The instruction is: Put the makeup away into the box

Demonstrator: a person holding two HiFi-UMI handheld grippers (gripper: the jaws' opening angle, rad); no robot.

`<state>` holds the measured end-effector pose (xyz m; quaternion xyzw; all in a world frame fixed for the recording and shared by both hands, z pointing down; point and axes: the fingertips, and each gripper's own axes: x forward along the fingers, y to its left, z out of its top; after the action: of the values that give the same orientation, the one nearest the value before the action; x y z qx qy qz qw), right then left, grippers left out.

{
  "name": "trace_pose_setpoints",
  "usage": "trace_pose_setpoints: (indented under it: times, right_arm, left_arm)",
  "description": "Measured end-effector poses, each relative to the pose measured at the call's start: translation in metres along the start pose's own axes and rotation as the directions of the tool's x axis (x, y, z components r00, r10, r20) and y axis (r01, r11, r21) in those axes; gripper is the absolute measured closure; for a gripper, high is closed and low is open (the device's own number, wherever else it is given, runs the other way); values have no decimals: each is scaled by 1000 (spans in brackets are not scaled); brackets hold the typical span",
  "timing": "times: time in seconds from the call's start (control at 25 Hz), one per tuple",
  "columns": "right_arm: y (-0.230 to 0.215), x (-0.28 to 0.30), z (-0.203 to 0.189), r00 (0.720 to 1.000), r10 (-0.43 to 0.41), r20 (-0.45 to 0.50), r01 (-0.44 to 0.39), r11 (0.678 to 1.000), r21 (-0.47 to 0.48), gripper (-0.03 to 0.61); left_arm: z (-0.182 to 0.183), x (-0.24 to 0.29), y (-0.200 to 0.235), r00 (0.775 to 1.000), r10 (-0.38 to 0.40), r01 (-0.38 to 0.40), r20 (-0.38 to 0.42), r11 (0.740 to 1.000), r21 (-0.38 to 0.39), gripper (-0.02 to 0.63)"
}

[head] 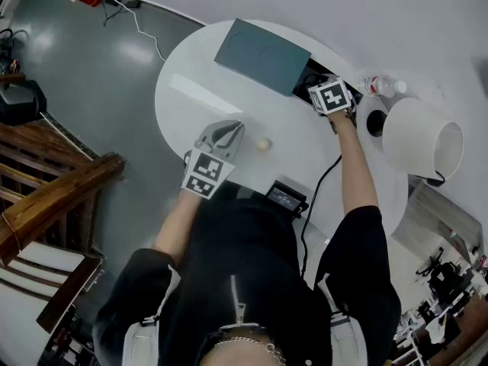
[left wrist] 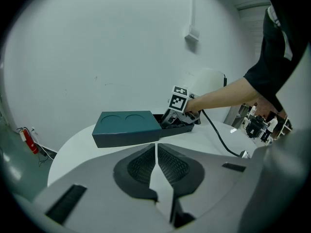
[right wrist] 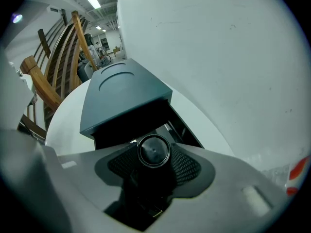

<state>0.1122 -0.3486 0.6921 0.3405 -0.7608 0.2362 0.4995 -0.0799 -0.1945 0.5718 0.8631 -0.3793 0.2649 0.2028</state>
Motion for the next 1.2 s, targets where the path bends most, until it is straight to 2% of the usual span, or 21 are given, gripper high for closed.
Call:
trace_pose_setpoints:
  times: [0.16,0.44,0.48,0.52,0.68,0.8,1.04,1.2]
  right_arm:
    - [2,-4,1,1000,-2,29,2,1000,2,331]
    - [12,-27,12,994,18,104,-17,1000,-12,333]
    - [13,-32,12,993,16,114,-15,1000,-16,342]
    - [13,-37,13,992,9,128,-7,1000,-22,386]
    - [18,-65,23,978,-10,210,20,999,-44,475]
    - [22,-86,26,965,-27,260,47,996,-70,572]
    - [40,-114,26,951,-14,309,47,994,-100,574]
    - [66,-126,19,944,52,326,4,986,-167,574]
  left_arm:
    - [1,-2,0,1000,1,-1,6,1000,2,589]
    - [5,-6,-1,1000,1,-1,18,1000,14,589]
    - [5,-6,-2,1000,1,-1,20,1000,16,589]
    - [6,-6,-2,1000,0,-1,22,1000,18,589]
    - [12,-6,-4,999,-5,4,34,1000,28,590]
    - [16,-6,-7,999,-10,9,43,999,39,589]
    - [22,-9,-10,998,-17,13,56,998,56,589]
    - [24,-11,-11,998,-18,14,65,998,59,589]
